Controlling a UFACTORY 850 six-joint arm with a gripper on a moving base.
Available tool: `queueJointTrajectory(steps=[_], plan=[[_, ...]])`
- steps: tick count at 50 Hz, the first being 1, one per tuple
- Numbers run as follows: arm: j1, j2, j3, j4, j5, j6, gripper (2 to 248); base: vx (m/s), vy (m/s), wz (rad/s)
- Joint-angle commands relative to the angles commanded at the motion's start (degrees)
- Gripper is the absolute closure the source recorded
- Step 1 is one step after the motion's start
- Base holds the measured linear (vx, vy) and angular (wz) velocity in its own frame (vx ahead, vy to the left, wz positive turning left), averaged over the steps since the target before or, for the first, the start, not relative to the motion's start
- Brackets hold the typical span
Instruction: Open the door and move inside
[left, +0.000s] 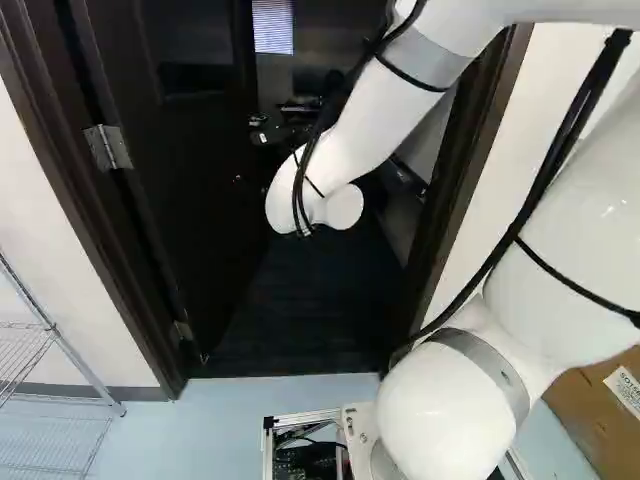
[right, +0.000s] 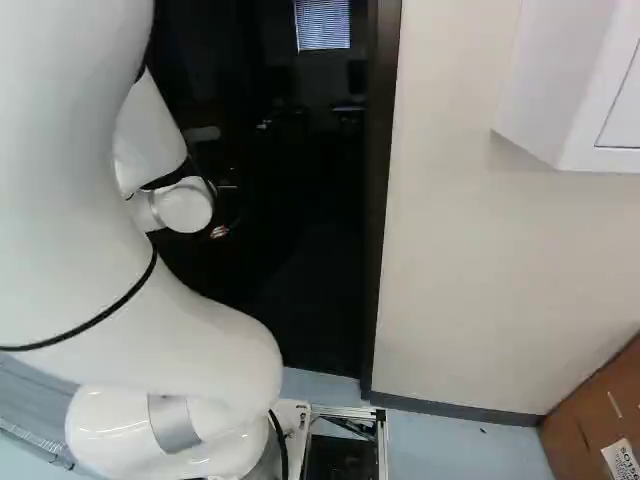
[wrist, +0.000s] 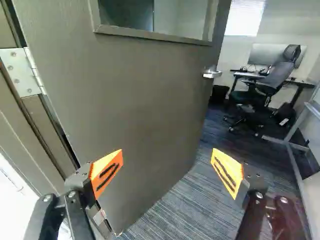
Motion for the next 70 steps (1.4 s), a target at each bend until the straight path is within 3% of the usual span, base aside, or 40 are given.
queueJointTrajectory(steps=[20, 70], plan=[[-2.05, 5.46, 4.96, -1.65, 1.47, 0.0, 3, 0.0, 0.0, 0.0], [-2.17, 5.77, 5.23, -1.65, 1.47, 0.0, 3, 0.031, 0.006, -0.002]])
